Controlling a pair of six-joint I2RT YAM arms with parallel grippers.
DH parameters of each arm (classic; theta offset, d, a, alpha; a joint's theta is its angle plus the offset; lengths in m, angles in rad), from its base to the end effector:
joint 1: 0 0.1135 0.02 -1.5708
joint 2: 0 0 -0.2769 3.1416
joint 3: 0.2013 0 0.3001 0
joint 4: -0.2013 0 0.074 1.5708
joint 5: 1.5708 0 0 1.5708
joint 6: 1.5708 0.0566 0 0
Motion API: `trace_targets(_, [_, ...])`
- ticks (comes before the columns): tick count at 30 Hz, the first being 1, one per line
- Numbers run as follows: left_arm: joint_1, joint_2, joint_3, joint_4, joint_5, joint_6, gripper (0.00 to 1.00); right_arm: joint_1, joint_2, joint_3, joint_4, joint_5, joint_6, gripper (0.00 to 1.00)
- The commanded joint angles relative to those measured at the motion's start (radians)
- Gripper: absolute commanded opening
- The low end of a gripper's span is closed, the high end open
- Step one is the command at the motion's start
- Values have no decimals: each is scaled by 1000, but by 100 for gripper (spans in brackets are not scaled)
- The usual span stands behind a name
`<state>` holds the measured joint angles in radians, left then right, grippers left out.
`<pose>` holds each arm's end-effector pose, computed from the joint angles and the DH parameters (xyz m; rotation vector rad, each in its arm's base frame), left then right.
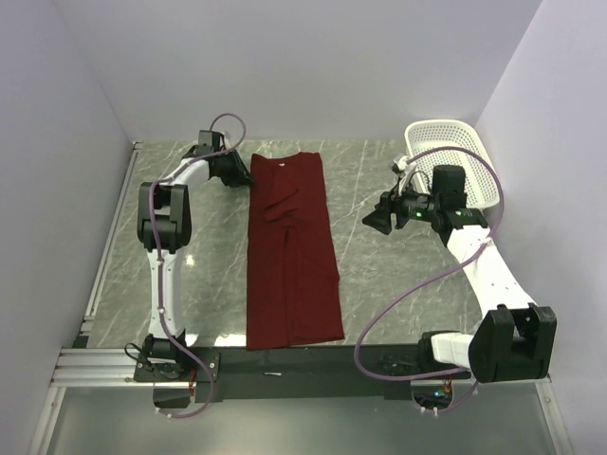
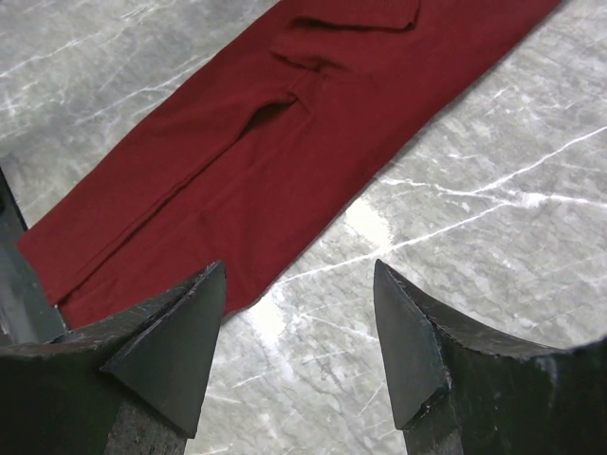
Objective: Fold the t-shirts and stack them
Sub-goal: Fold the tshirt
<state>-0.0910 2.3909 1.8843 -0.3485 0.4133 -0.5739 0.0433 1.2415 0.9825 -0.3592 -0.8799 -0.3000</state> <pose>0.5867 -0.0764 0.1172 -0.4044 2.4560 -0.7946 0.3176 0.0574 0.2944 -0.8117 1.8681 0.7933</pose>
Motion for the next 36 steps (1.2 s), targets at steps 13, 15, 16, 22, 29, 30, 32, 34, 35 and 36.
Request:
trace_targets(13, [2, 74, 113, 39, 111, -29, 1, -16, 4, -5, 2, -31, -11, 70])
trace_targets(15, [10, 71, 111, 52, 102, -41, 1, -17, 6, -7, 3, -31, -11, 70])
trace_targets(16, [14, 68, 110, 69, 96, -58, 1, -19, 9, -5, 2, -31, -13, 70])
trace_targets(22, [48, 79, 133, 98, 68, -113, 1, -23, 15, -7, 2, -36, -10, 70])
trace_targets(29, [82, 114, 187, 103, 68, -144, 1, -22, 27, -2, -7, -36, -14, 70])
trace_targets(30, [83, 117, 191, 106, 68, -144, 1, -23, 29, -4, -6, -36, -14, 70])
trace_targets(32, [88, 126, 205, 106, 67, -147, 1, -22, 32, -2, -7, -36, -16, 70])
trace_targets(34, [88, 132, 216, 98, 59, -153, 1, -23, 36, -1, -12, -34, -17, 70])
trace_targets(35, [88, 136, 219, 98, 56, -155, 1, -22, 38, 1, -14, -34, -19, 70])
trace_targets(36, [111, 136, 219, 101, 53, -159, 1, -23, 42, 1, -14, -33, -19, 70])
